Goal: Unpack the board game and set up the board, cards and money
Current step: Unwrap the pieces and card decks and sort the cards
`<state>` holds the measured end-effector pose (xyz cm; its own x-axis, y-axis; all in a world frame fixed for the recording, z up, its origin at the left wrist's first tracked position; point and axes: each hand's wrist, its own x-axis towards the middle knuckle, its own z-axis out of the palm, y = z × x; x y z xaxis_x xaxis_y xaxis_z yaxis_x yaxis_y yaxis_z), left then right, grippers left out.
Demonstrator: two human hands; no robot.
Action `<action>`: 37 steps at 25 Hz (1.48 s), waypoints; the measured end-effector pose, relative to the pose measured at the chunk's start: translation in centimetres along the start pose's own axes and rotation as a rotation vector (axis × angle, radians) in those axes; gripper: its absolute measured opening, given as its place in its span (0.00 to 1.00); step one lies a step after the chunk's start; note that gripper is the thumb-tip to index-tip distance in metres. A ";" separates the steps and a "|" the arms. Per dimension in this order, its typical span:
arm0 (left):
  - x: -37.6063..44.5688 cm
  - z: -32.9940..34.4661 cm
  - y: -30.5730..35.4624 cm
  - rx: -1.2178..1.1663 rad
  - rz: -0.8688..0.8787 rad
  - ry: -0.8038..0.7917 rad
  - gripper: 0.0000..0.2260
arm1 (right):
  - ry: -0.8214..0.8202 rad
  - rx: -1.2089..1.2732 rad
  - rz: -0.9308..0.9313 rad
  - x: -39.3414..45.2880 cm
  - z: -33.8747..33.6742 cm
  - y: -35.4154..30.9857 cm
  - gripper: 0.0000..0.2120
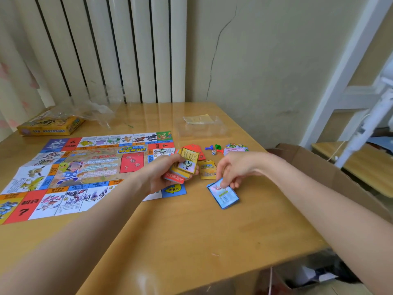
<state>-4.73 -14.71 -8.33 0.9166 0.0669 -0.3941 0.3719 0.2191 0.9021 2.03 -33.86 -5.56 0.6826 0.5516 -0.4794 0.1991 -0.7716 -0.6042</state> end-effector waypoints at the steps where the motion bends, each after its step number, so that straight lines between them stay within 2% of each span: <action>1: 0.0 0.2 -0.3 0.011 0.002 0.012 0.07 | 0.018 -0.082 0.001 0.1 0.4 0.1 0.08; 4: 0.0 0.4 -0.5 0.029 0.051 0.084 0.04 | 0.107 -0.364 0.021 0.2 0.8 -0.3 0.09; 6: -0.1 0.4 -0.4 0.010 0.075 0.103 0.06 | 0.173 -0.369 0.006 0.1 0.6 -0.6 0.11; 11: 0.2 0.7 -0.7 0.005 0.109 0.071 0.04 | 0.237 0.346 -0.143 0.6 0.6 -1.8 0.10; 13: -0.1 0.9 -0.4 -0.004 0.101 -0.010 0.03 | 0.306 0.444 -0.176 1.3 1.1 -2.0 0.08; 16: -0.5 0.6 0.2 -0.099 0.095 -0.130 0.05 | 0.385 0.540 -0.161 1.9 1.0 -2.2 0.12; 20: -0.4 0.1 0.2 -0.040 0.160 -0.020 0.06 | 0.351 0.734 -0.178 2.4 1.1 -2.5 0.15; 23: -0.1 -0.3 0.5 -0.079 0.149 0.009 0.06 | 0.413 0.735 -0.165 2.8 1.0 -2.6 0.11; 25: 0.0 -0.5 0.6 -0.121 0.145 0.034 0.09 | 0.441 0.698 -0.135 2.8 0.4 -2.4 0.09; 29: 0.3 -0.3 0.2 -0.071 0.215 0.073 0.14 | 0.363 0.690 -0.117 2.5 0.8 -2.7 0.08; 31: 0.5 0.1 0.2 -0.047 0.239 0.049 0.13 | 0.374 0.761 -0.139 2.7 1.3 -3.0 0.12; 34: 0.7 0.1 0.6 -0.104 0.244 0.069 0.07 | 0.504 0.811 -0.113 2.7 0.3 -3.1 0.08; 35: 0.9 0.0 0.6 -0.132 0.239 0.097 0.05 | 0.552 0.777 -0.098 2.6 -0.4 -2.9 0.07; 37: 1.2 -0.6 0.6 -0.159 0.221 0.165 0.03 | 0.599 0.481 -0.030 2.1 -1.1 -2.1 0.07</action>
<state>-3.50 -13.92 -8.35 0.9317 0.2839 -0.2267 0.1269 0.3302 0.9353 3.84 -31.39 -4.58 0.9735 0.1980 -0.1149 -0.0111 -0.4607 -0.8875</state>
